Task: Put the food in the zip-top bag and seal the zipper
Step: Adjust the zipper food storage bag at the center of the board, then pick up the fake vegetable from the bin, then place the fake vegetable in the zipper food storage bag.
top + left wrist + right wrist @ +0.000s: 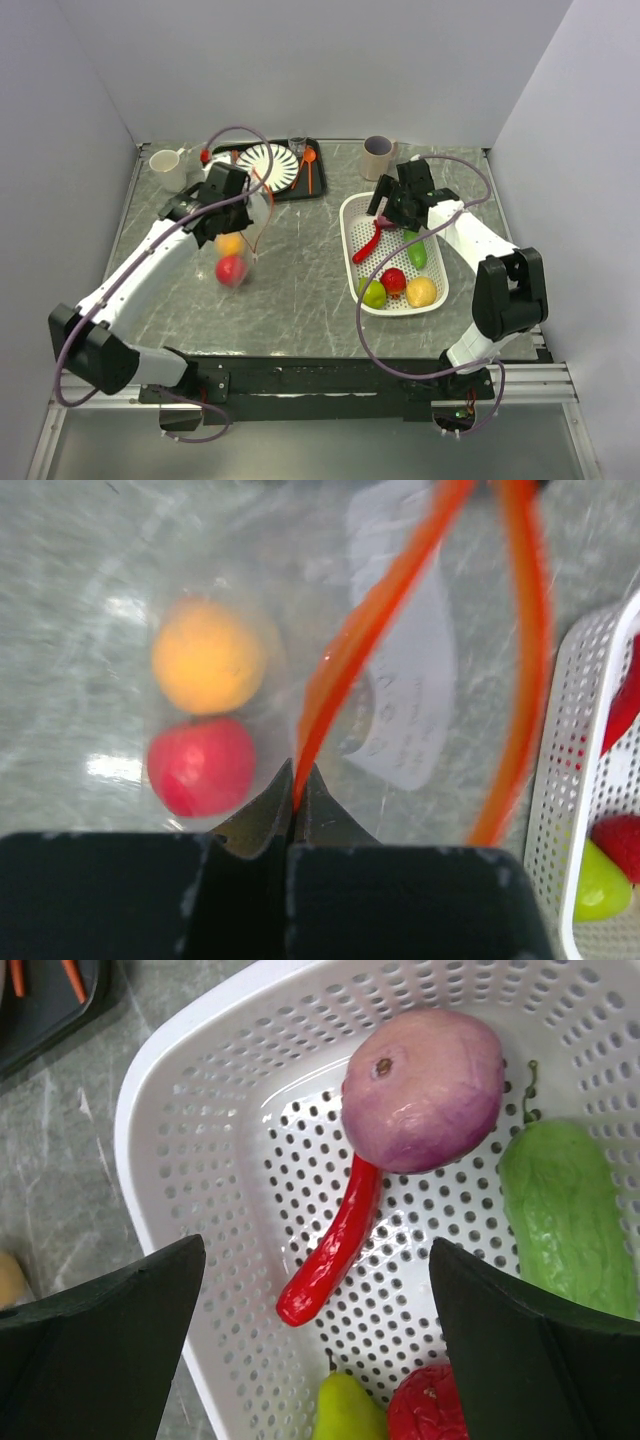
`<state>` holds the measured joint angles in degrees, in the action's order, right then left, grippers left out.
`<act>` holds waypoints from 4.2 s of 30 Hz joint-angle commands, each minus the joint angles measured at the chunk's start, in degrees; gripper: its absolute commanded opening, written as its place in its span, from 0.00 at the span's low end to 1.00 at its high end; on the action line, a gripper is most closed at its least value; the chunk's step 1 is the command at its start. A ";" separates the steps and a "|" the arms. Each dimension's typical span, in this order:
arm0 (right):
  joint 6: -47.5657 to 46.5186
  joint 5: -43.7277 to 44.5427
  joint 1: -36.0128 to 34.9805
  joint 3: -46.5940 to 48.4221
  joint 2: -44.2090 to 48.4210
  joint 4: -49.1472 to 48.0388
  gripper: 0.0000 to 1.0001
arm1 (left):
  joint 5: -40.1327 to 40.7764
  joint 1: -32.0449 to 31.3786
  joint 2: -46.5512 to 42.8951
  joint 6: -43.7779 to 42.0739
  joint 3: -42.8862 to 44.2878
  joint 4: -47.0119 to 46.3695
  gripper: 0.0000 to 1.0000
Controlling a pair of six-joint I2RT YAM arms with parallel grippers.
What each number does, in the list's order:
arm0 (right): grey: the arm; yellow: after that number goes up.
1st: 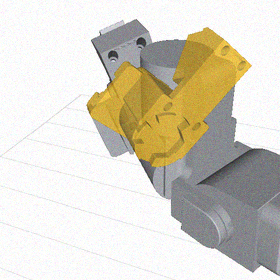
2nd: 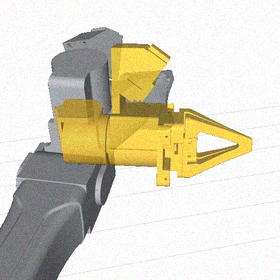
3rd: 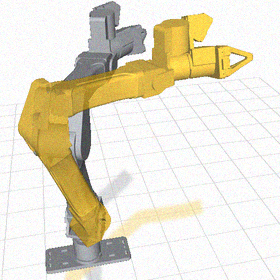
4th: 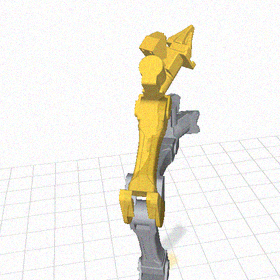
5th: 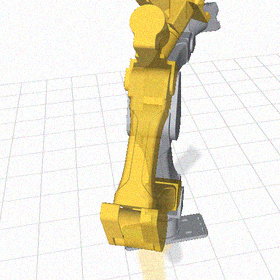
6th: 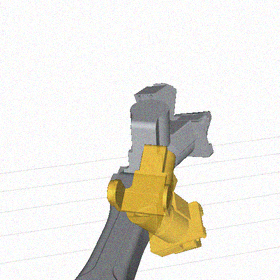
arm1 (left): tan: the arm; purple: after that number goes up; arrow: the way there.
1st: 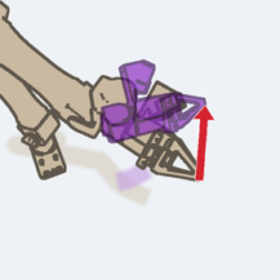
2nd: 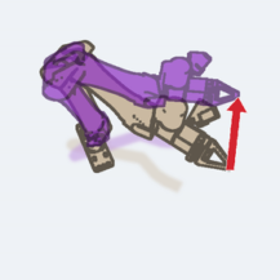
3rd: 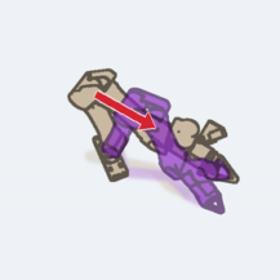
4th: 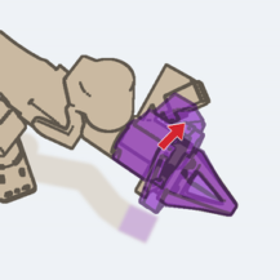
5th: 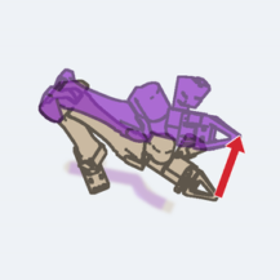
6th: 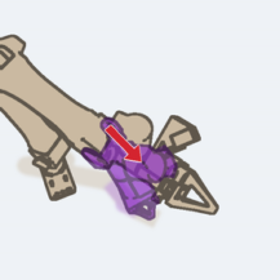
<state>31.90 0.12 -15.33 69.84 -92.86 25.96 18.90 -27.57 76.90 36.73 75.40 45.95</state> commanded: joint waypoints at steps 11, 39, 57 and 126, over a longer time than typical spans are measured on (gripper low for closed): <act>2.11 6.21 2.06 4.33 -7.07 -0.91 1.00 | -7.21 -3.19 4.39 2.91 -2.98 -8.08 0.01; 1.32 6.12 4.26 7.94 -14.54 -3.63 0.90 | -6.68 -6.97 3.25 1.85 -1.04 -7.02 0.01; 0.00 2.25 4.52 4.43 -11.21 -4.95 0.27 | -8.26 -6.97 3.16 2.03 -2.09 -7.98 0.01; 0.27 -12.34 -19.38 8.64 2.86 -4.16 0.67 | -4.83 -11.89 2.29 4.31 1.25 -8.07 0.01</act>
<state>34.15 -13.10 -34.26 75.18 -89.41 21.45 12.38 -39.20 81.80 40.23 74.37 38.39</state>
